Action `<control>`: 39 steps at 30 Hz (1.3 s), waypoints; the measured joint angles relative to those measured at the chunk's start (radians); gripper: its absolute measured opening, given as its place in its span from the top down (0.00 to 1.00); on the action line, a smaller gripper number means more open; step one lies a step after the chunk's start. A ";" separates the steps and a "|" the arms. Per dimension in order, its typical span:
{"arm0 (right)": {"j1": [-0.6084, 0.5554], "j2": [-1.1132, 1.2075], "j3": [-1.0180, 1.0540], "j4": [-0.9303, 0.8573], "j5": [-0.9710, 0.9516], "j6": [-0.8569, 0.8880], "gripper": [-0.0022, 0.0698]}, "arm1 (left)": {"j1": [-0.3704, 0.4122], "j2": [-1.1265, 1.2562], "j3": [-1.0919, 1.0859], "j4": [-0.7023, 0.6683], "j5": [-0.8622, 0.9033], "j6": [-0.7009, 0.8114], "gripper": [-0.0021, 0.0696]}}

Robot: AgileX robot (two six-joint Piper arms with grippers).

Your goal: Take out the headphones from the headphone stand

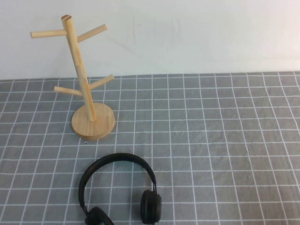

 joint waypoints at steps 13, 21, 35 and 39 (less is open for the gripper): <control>0.000 0.000 0.000 0.000 0.000 0.000 0.98 | 0.000 -0.018 0.002 0.009 0.078 -0.010 0.97; 0.000 0.000 0.000 0.000 0.000 0.000 0.98 | 0.019 -0.024 0.101 0.119 0.051 -0.010 0.98; 0.000 0.000 0.000 0.000 0.000 0.000 0.98 | 0.394 -0.091 0.131 -0.309 -0.264 0.701 0.98; 0.000 0.000 0.000 0.000 0.000 0.000 0.98 | 0.552 -0.093 0.153 -0.517 -0.361 0.873 0.98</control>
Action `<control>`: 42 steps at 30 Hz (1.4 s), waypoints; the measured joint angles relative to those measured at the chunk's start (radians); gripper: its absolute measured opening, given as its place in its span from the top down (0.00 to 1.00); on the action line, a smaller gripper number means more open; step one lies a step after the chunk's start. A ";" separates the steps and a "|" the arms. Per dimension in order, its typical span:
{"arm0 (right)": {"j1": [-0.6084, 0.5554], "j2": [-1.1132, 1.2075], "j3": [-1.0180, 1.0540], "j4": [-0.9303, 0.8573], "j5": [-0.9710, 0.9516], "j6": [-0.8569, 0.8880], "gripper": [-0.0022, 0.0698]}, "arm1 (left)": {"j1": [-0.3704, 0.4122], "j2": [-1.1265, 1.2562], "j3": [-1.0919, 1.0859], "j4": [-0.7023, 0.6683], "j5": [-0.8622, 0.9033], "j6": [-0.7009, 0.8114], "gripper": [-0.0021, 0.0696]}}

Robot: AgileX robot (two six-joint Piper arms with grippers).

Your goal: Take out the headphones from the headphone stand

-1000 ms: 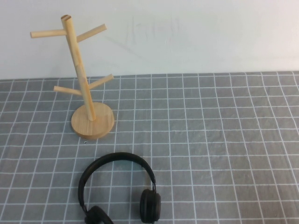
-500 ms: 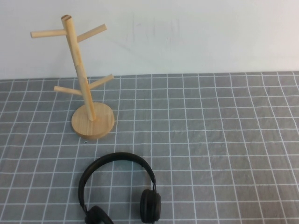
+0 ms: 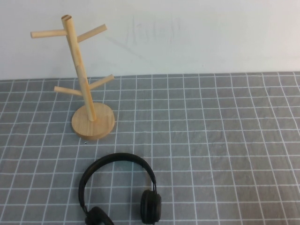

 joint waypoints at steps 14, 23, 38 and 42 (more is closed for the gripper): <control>0.000 0.000 0.000 0.000 0.000 0.000 0.98 | 0.212 -0.180 0.410 -0.069 -0.255 -0.176 0.98; 0.000 0.000 0.000 0.000 0.000 0.000 0.98 | 0.195 -0.214 0.414 0.014 -0.084 -0.334 0.98; 0.000 0.000 0.000 0.000 0.000 0.000 0.98 | 0.136 -0.217 0.414 0.020 -0.079 -0.329 0.98; 0.000 0.000 0.000 0.000 0.000 0.000 0.98 | 0.136 -0.217 0.414 0.020 -0.078 -0.328 0.98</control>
